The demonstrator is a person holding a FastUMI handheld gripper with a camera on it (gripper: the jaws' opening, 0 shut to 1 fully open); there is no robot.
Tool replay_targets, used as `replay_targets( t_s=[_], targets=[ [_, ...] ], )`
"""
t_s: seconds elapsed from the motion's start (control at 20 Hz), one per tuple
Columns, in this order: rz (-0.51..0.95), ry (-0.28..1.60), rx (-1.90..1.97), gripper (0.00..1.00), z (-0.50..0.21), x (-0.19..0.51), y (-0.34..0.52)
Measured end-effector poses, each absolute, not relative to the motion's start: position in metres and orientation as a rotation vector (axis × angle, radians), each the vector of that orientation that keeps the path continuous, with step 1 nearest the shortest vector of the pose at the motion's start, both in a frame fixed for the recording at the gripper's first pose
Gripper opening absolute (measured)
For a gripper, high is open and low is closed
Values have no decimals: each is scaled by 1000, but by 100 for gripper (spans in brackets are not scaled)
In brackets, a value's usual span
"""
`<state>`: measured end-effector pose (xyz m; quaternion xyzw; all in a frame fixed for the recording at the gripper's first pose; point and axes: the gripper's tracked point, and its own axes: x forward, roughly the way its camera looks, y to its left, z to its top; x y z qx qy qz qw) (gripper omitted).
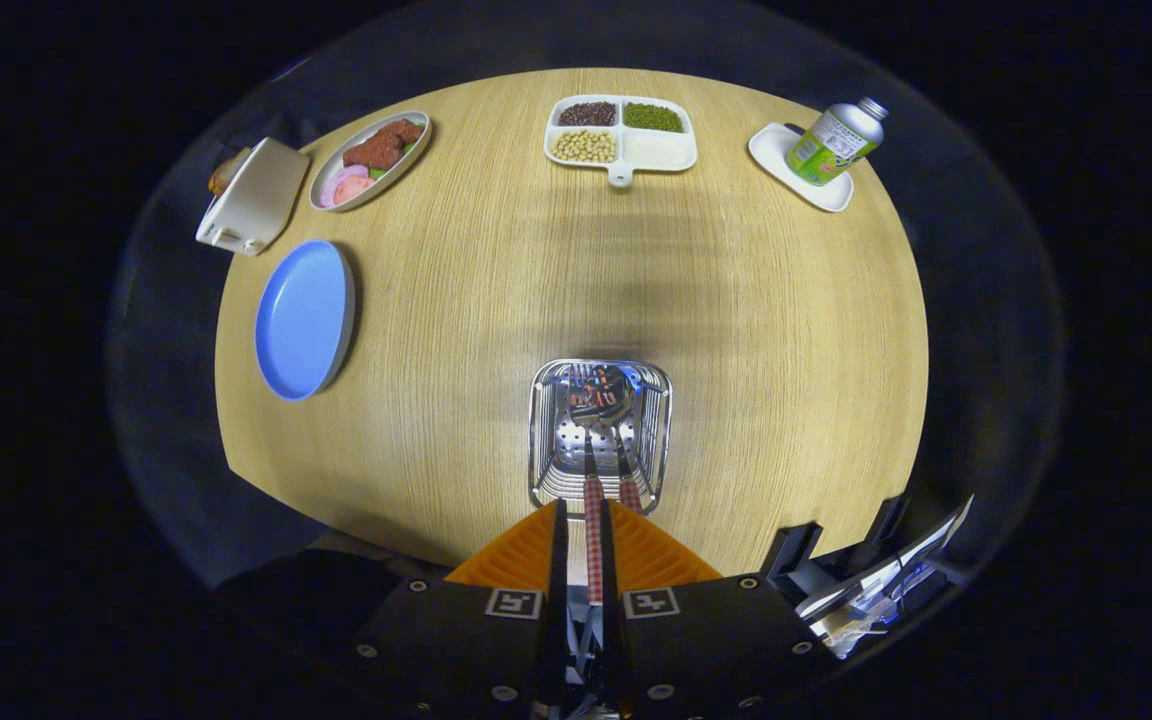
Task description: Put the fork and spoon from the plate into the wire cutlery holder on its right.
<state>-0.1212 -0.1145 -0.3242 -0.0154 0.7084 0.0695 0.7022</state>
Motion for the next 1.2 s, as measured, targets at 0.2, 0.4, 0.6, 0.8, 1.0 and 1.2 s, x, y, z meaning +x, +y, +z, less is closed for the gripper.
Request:
replay_targets(
  t_s=[0.2, 0.4, 0.6, 0.8, 1.0, 1.2],
  targets=[
    [116, 1423, 87, 27, -303, -96, -103],
    [102, 1234, 135, 67, -268, -67, -90],
    [87, 1020, 198, 97, -218, -34, -77],
    [108, 792, 153, 99, -166, -2, -64],
    [157, 601, 149, 98, -115, 16, -42],
    [177, 444, 155, 99, -75, 29, -34]
  ],
)
